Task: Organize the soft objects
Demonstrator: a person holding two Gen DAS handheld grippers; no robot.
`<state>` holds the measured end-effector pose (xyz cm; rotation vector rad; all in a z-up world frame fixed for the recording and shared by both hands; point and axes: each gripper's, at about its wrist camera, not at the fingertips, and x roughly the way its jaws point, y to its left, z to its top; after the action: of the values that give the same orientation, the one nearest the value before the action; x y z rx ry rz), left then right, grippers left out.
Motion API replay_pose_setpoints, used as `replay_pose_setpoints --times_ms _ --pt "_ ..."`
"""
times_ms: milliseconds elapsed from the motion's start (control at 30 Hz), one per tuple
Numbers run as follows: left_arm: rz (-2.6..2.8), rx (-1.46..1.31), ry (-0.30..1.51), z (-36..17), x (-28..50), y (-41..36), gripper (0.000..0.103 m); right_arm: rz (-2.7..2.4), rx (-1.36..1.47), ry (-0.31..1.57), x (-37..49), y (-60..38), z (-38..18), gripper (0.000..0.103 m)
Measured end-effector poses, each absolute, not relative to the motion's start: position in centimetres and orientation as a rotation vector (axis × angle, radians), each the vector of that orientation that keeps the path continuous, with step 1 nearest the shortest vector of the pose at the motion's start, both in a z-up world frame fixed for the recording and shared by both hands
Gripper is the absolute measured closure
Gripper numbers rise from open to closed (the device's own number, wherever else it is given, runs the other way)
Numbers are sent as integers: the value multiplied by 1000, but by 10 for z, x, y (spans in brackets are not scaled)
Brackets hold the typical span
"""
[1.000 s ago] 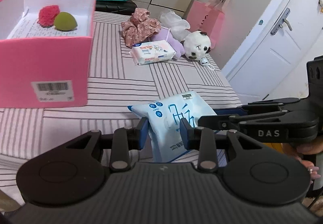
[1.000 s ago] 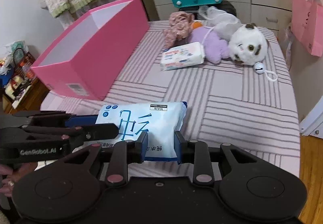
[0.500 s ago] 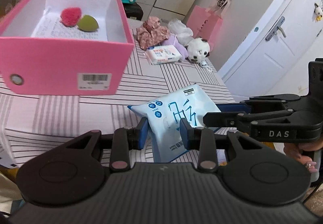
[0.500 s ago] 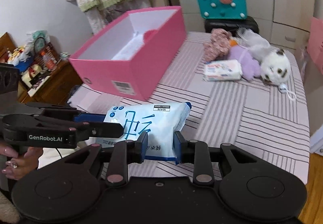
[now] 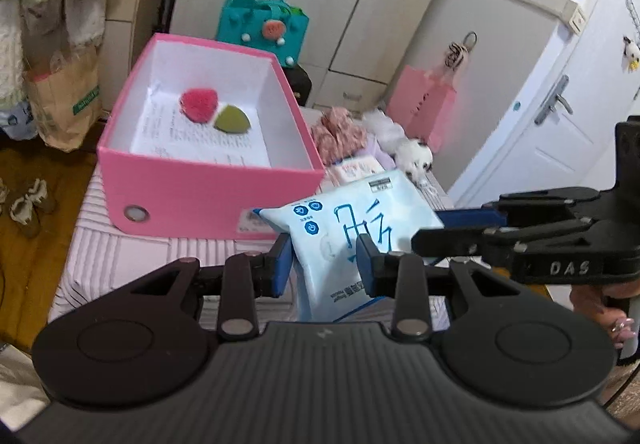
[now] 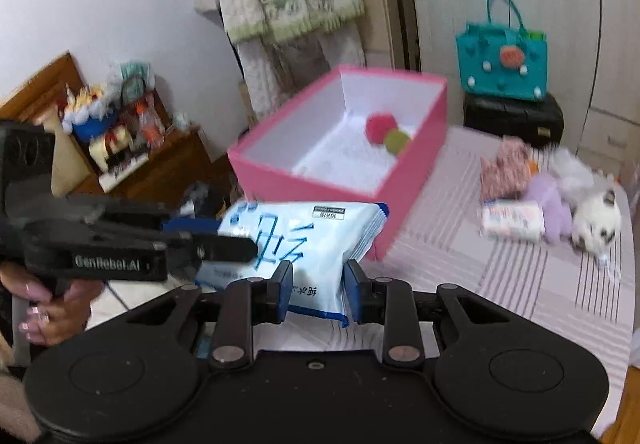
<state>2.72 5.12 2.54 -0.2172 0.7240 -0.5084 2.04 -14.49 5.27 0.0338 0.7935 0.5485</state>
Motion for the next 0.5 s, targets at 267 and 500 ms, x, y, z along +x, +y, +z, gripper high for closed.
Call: replay_pose_setpoints --times_ms 267,500 --pt "-482 -210 644 50 49 68 70 562 -54 707 48 -123 76 68" --pt "-432 -156 579 65 99 75 70 563 -74 692 98 -110 82 68"
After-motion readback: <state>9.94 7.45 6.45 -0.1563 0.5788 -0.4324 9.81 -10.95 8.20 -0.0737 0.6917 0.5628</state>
